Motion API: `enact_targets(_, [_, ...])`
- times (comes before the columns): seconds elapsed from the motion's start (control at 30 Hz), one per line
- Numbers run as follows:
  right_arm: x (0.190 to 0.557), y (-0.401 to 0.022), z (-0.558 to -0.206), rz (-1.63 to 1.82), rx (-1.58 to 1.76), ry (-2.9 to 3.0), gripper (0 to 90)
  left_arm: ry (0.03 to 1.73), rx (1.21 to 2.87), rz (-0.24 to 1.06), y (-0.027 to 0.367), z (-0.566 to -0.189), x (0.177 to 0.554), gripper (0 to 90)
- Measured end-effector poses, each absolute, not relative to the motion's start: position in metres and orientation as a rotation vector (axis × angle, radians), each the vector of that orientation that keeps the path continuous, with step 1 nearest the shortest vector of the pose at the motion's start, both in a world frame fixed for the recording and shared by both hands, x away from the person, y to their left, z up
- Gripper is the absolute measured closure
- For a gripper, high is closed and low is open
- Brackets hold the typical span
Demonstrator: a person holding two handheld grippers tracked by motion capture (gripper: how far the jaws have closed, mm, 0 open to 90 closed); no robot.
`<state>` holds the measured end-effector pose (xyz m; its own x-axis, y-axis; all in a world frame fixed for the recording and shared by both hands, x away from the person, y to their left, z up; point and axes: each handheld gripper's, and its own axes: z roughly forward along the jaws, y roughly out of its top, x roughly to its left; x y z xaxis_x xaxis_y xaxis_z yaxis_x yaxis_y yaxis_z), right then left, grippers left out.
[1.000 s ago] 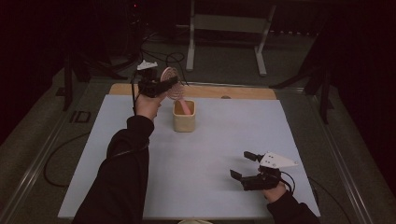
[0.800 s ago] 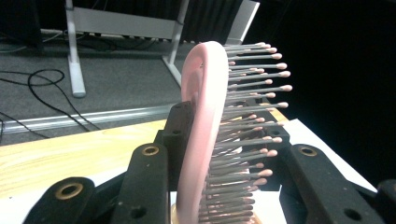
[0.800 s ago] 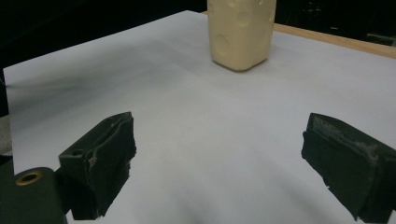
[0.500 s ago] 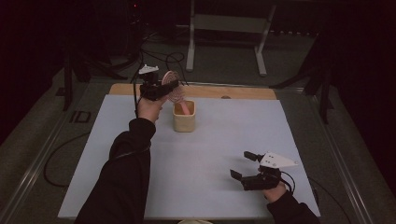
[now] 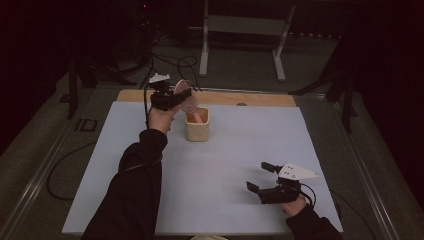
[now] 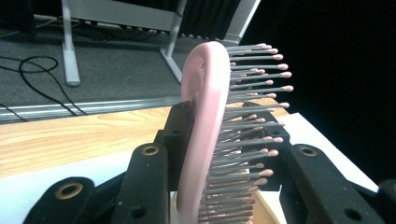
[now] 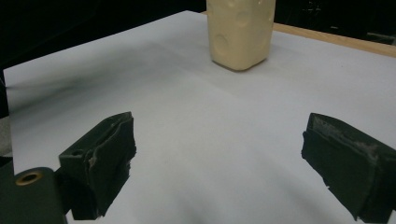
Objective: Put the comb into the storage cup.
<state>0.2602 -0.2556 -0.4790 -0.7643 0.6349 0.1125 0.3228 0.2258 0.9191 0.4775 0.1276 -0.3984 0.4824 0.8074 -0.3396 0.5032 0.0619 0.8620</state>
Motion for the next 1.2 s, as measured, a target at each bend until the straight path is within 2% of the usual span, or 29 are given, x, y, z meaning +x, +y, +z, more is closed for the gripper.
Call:
enact_targets(0.8, [0.2603,-0.2557,-0.4789,1.550,0.896,2.219,9.4,1.192,1.609,0.316,0.1324,-0.4084,0.4808,62.7])
enact_targets(0.87, [0.2602,-0.2555,-0.4789,1.550,0.897,2.219,9.4,1.204,1.614,0.319,0.1335,-0.4081,0.4811,59.9])
enact_targets(1.07, [0.2601,-0.2560,-0.4785,1.553,0.902,2.215,9.4,1.224,1.641,0.331,0.1336,-0.4058,0.4810,39.0])
enact_targets(1.2, [0.2600,-0.2563,-0.4780,1.551,0.903,2.212,9.4,1.221,1.655,0.362,0.1336,-0.4024,0.4782,28.9])
